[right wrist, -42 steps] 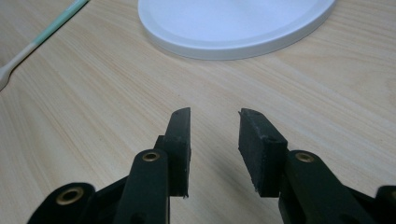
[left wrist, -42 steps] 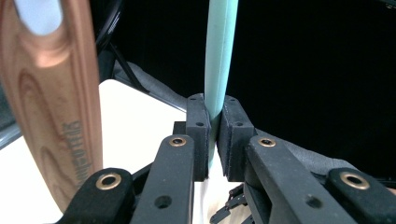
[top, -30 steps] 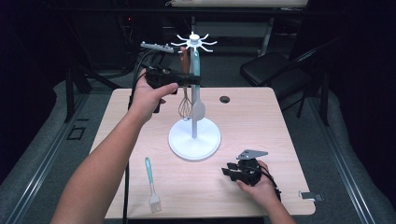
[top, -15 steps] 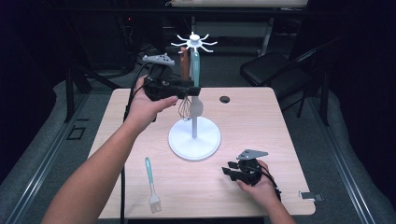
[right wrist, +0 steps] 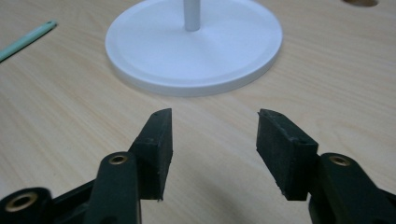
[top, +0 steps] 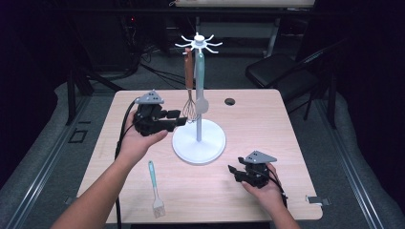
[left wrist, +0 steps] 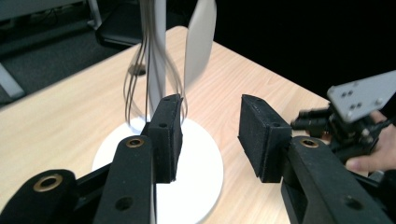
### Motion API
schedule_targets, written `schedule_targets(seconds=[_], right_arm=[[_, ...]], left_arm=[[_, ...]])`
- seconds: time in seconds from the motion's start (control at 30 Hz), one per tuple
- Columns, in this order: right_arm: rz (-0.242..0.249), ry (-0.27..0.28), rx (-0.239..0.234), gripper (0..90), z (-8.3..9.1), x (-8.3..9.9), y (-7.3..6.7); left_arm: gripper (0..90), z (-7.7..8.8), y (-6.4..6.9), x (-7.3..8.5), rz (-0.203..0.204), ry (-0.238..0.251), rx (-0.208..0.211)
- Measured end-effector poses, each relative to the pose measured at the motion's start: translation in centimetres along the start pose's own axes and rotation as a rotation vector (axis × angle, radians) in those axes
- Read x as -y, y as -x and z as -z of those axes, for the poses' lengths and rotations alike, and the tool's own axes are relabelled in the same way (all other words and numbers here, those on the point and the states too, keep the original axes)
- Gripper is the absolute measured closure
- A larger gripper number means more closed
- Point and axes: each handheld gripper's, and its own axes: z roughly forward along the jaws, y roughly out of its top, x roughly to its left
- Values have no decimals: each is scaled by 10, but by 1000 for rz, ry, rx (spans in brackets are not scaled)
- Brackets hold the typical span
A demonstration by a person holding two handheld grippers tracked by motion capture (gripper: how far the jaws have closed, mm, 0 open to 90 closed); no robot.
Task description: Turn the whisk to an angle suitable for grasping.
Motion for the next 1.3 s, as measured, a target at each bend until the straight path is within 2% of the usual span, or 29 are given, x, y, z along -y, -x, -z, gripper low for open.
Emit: schedule_targets(seconds=[0.07,0.13,0.17,0.23,0.27,0.37,0.5,0.57,0.67,0.77,0.83,0.9,0.97,1.0,1.1,1.2,1.3], right_arm=[[-5,18,18,427,2,-2,0],[-37,29,11,431,3,-4,1],[-29,26,25,424,5,-4,2],[-48,44,41,410,6,-5,3],[-62,41,29,408,7,-6,4],[-44,56,31,435,9,-6,4],[-23,76,11,462,10,-8,5],[-28,77,13,471,10,-8,5],[-37,74,16,509,9,-9,4],[-60,83,1,521,11,-11,3],[-54,88,15,513,14,-13,1],[-46,97,19,512,16,-13,1],[-66,88,13,516,18,-14,1],[-65,82,15,565,19,-15,2],[-112,83,-36,699,27,-17,5],[-107,139,-67,787,38,-22,8],[-71,215,-66,870,52,-35,10]], left_arm=[[582,0,-2,15,5,-8,-15],[580,1,-5,31,26,0,-10],[580,1,-5,39,42,1,-6],[580,0,-7,58,51,-7,-15],[580,0,-7,64,56,-7,-19],[579,-1,-9,87,81,-11,-24],[569,-5,-13,116,155,3,-2],[569,-7,-15,130,178,13,-6],[571,-12,-16,145,192,-18,-17],[573,-16,-17,153,184,-35,-18],[573,-18,-16,155,183,-43,-24],[573,-20,-14,156,163,-46,-29],[573,-20,-12,156,162,-45,-27],[573,-20,-12,156,159,-38,-24],[573,-19,-12,156,166,-28,-27],[576,-20,-12,156,168,-35,-29],[577,-20,-13,157,167,-39,-33]])
